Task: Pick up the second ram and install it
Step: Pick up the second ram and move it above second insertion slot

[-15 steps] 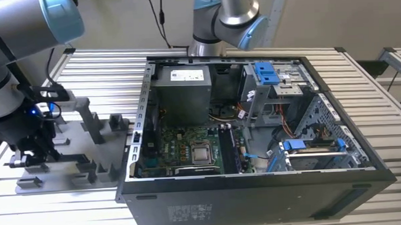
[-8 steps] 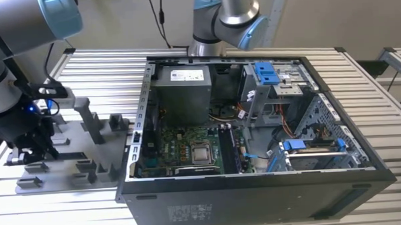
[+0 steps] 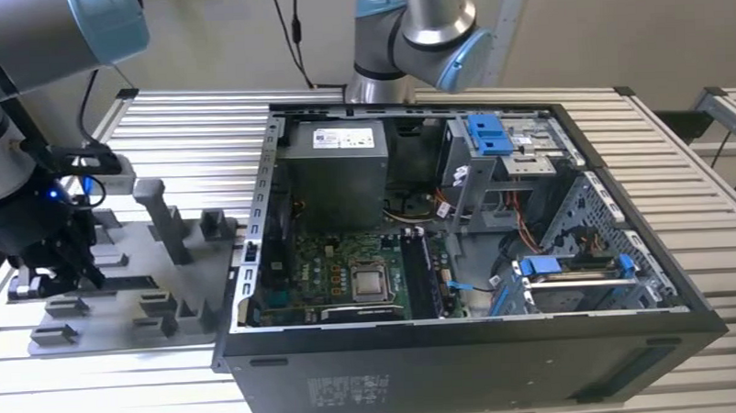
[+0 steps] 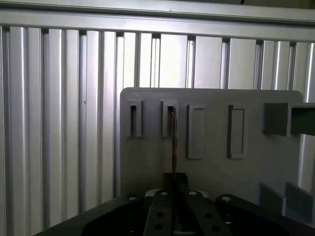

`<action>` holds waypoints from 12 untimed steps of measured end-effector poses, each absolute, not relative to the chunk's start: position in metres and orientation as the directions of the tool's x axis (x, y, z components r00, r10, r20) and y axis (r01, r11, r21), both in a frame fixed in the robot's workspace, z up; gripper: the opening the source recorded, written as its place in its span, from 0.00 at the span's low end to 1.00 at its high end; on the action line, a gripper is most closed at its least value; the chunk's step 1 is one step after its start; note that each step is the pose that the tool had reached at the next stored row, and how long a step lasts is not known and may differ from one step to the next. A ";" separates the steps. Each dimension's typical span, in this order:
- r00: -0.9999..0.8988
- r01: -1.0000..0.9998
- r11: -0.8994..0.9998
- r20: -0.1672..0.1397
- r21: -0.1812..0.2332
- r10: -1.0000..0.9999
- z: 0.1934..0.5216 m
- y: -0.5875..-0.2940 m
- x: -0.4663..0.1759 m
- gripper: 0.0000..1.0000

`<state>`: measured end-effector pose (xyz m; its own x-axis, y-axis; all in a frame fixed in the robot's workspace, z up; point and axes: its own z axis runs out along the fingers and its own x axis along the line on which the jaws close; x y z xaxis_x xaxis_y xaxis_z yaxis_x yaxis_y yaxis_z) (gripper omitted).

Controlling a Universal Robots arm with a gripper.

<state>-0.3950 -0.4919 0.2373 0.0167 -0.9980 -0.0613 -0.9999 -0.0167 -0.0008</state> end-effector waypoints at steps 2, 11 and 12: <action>0.017 -1.000 -0.017 -0.061 -0.001 -0.998 0.238 -0.492 -0.395 0.14; 0.017 -1.000 -0.017 -0.061 -0.001 -0.998 0.245 -0.492 -0.395 0.14; 0.017 -1.000 -0.017 -0.061 -0.001 -0.998 0.246 -0.492 -0.395 0.14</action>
